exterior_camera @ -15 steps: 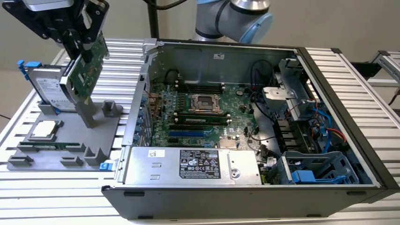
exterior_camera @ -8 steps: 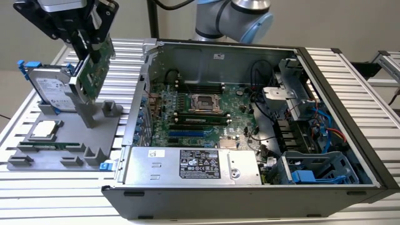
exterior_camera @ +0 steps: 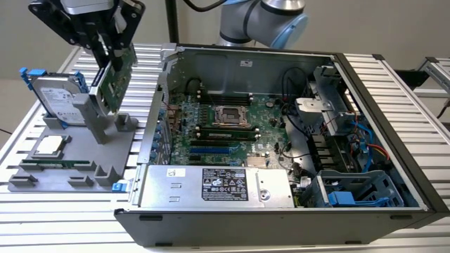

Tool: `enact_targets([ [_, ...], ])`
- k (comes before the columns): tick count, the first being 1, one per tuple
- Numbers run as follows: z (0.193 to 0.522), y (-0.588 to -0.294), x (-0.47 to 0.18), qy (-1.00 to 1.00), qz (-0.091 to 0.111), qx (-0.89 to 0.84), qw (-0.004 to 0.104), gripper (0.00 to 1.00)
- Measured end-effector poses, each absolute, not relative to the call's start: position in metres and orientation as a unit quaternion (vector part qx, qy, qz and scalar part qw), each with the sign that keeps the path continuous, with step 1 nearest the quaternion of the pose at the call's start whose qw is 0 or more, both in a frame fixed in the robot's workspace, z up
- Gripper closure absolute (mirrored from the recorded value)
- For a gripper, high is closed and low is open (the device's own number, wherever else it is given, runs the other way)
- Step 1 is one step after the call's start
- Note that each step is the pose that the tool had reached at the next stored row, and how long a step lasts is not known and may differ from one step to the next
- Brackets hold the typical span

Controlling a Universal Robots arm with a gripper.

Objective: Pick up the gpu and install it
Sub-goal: 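Pick up the gpu and move the gpu toward the slot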

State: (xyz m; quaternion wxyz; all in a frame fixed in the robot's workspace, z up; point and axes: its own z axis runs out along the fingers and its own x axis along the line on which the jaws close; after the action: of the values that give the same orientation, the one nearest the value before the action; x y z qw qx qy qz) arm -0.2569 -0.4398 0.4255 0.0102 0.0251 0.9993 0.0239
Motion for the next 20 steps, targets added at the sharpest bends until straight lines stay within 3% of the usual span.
enact_targets([
  [20, 0.425, -0.440, -0.229, 0.999, 0.024, 0.025, 0.010, 1.00],
])
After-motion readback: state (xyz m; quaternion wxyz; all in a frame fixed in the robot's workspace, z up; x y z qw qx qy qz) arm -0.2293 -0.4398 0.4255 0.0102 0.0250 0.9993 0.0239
